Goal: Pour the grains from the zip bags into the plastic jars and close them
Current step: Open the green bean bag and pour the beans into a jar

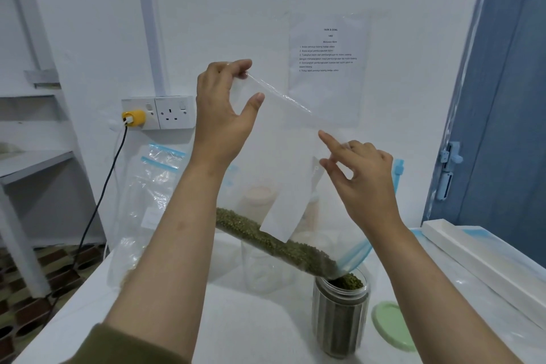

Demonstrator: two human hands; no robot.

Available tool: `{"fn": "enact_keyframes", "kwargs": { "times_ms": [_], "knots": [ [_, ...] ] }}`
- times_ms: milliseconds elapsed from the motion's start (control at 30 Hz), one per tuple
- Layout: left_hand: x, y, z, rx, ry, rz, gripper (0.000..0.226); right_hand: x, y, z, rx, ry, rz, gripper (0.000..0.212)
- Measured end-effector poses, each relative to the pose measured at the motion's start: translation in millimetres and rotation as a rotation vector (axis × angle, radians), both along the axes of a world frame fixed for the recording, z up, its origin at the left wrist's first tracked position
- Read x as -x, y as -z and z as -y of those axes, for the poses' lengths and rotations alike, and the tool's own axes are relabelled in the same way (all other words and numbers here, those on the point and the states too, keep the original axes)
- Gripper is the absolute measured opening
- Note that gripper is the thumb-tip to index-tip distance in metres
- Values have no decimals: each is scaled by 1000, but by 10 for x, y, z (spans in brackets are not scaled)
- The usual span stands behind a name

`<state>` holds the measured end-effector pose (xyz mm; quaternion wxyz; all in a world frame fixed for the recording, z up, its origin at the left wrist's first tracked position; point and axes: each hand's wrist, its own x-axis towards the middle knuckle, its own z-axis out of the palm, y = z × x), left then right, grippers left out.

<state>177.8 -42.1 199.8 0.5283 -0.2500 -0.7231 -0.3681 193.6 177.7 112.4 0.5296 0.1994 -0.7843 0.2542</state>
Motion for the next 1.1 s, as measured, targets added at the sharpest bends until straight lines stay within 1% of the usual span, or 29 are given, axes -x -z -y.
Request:
{"fn": "enact_keyframes", "kwargs": {
  "times_ms": [200, 733, 1000, 1100],
  "knots": [
    [18, 11, -12, 5, -3, -8, 42, 0, 25, 8, 9, 13, -10, 41],
    [18, -20, 8, 11, -7, -11, 42, -12, -14, 20, 59, -63, -20, 41],
    [-2, 85, 73, 37, -7, -3, 50, 0, 24, 31, 38, -33, -70, 41],
    [-12, 132, 104, 19, -12, -18, 50, 10, 42, 44, 28, -26, -81, 40]
  ]
}}
